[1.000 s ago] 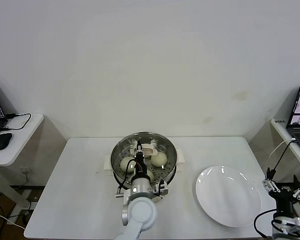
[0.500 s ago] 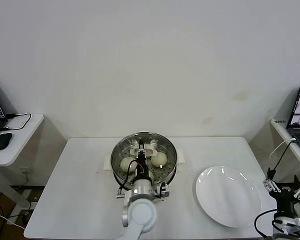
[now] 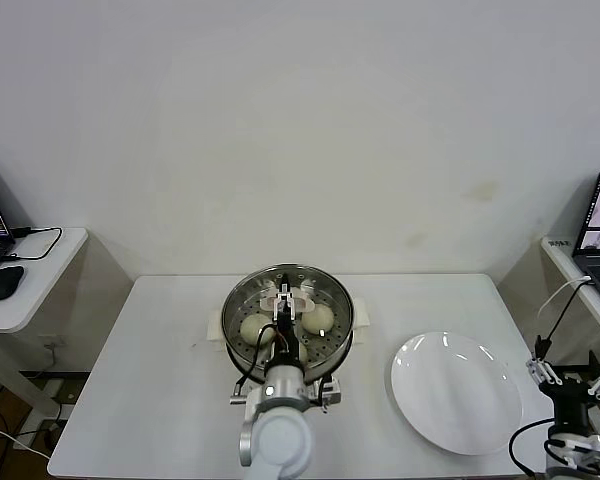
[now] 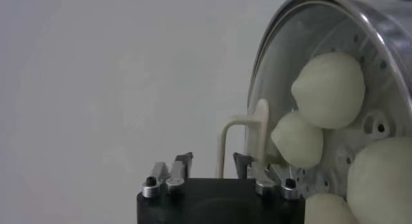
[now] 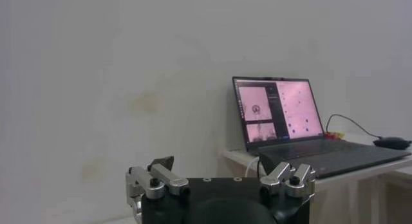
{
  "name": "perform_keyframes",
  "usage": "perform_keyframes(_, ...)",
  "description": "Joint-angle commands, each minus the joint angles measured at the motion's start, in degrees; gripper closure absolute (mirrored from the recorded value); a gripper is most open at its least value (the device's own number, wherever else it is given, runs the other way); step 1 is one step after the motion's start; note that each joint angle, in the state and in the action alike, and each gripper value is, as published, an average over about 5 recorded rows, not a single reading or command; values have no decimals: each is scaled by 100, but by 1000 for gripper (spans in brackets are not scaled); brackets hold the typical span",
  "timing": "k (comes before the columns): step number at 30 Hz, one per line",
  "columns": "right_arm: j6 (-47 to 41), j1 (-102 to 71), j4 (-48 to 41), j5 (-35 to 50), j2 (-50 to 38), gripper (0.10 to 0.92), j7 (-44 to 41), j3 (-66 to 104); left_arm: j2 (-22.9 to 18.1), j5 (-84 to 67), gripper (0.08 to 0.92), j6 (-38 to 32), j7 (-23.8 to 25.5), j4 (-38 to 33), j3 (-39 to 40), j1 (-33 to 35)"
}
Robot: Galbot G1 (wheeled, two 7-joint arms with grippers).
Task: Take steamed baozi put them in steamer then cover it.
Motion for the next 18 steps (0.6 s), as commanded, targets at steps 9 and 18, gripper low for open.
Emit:
perform_keyframes(9,-18,-58,33,-3,-47,203,-6,-64,389,-294,177,-4,186,-1580,18,741)
perform_keyframes(18,-451,-310,242,358,-442,203,-13,-518,1074,-1843,177,18,-83,-2822,-777,1445)
